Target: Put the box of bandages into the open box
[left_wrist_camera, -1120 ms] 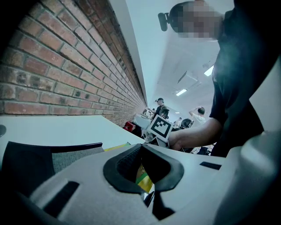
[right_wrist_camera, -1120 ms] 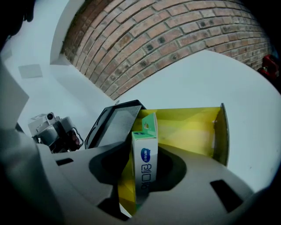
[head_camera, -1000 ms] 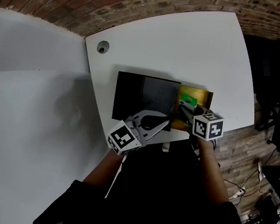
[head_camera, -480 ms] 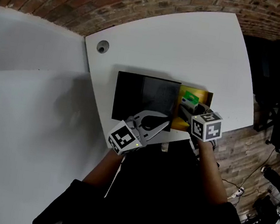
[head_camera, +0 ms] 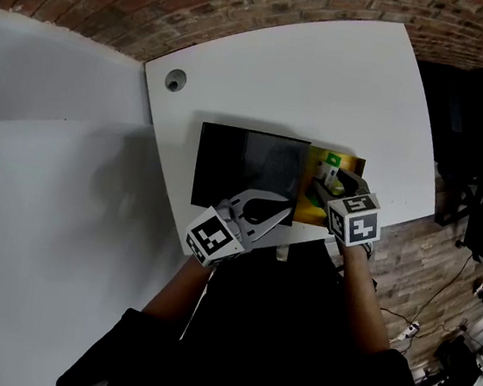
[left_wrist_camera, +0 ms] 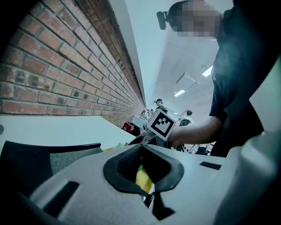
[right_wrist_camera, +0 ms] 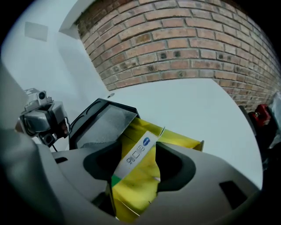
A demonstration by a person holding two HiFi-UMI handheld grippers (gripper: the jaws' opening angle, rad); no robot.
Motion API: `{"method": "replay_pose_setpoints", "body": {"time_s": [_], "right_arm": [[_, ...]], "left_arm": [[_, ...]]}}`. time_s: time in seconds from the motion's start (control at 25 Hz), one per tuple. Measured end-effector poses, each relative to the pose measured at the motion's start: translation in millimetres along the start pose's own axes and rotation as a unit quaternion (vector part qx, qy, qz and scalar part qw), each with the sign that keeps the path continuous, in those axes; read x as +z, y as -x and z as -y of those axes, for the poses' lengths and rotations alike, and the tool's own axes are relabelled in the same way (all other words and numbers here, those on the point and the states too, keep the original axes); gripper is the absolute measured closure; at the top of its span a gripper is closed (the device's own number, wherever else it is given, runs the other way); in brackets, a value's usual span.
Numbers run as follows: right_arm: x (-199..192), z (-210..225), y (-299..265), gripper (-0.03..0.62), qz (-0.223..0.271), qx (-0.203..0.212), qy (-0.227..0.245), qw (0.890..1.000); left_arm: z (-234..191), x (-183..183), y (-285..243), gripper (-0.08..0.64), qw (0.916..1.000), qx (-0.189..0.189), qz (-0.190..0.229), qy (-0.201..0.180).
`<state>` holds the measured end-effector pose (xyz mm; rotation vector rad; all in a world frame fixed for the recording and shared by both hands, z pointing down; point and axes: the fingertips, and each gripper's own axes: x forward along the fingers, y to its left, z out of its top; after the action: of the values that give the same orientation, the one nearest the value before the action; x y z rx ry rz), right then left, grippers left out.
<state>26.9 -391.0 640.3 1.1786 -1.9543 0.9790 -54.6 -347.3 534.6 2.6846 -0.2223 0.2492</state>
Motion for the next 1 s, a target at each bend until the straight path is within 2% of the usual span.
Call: {"method": "replay_pose_setpoints", "body": {"time_s": [0.64,0.84,1.0], "right_arm": [[-5,15,23,0.347,0.013,-0.016,-0.003,1.000],[1,13,34,0.350,0.037,-0.007,0.005,0.999],[21,6,56,0.382,0.088,0.008,0.032,0.996]], "left_arm": [[13,2,-11,0.545,0.9999,-0.012,0.002,-0.005],[17,3,-17,0.545,0.9999,-0.014,0.001,-0.010],[21,7,-20,0.545,0.9998,-0.008,-0.001,-0.017]]}}
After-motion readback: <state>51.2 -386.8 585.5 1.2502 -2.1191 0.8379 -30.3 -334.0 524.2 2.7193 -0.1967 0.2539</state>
